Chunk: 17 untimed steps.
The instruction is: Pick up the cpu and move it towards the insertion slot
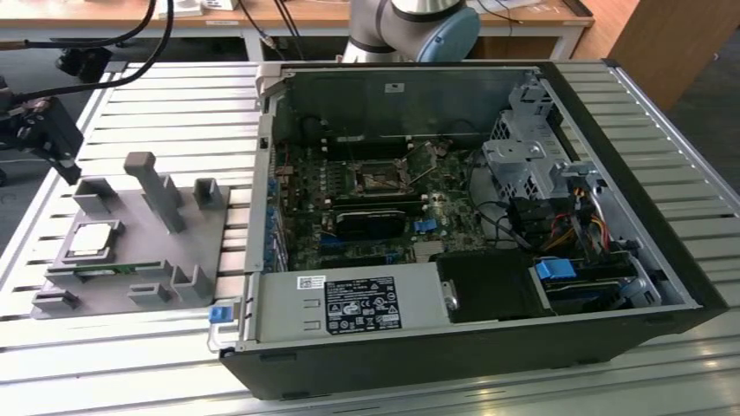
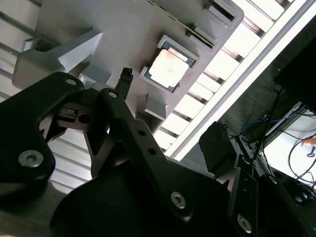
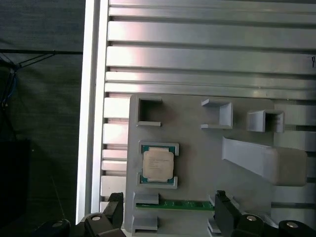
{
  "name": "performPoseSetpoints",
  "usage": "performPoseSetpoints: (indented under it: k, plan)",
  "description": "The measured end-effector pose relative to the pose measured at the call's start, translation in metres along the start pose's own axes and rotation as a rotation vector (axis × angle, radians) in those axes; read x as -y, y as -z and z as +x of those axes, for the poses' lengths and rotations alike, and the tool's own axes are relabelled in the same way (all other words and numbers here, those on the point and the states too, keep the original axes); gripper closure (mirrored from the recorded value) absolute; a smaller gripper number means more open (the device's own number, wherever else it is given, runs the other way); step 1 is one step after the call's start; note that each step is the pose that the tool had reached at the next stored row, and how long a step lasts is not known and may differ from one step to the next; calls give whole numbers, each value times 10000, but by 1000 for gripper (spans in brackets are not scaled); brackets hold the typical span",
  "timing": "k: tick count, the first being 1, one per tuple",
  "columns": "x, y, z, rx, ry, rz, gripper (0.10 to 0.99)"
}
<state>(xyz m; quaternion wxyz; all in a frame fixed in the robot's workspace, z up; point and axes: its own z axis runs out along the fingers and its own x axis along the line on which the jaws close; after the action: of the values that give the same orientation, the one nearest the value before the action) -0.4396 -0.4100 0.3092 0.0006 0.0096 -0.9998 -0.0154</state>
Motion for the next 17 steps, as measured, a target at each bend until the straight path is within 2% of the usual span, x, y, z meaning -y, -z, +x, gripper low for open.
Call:
performPoseSetpoints:
  k: [17]
  plan:
    - [4,-135,16,-1,0,10,267]
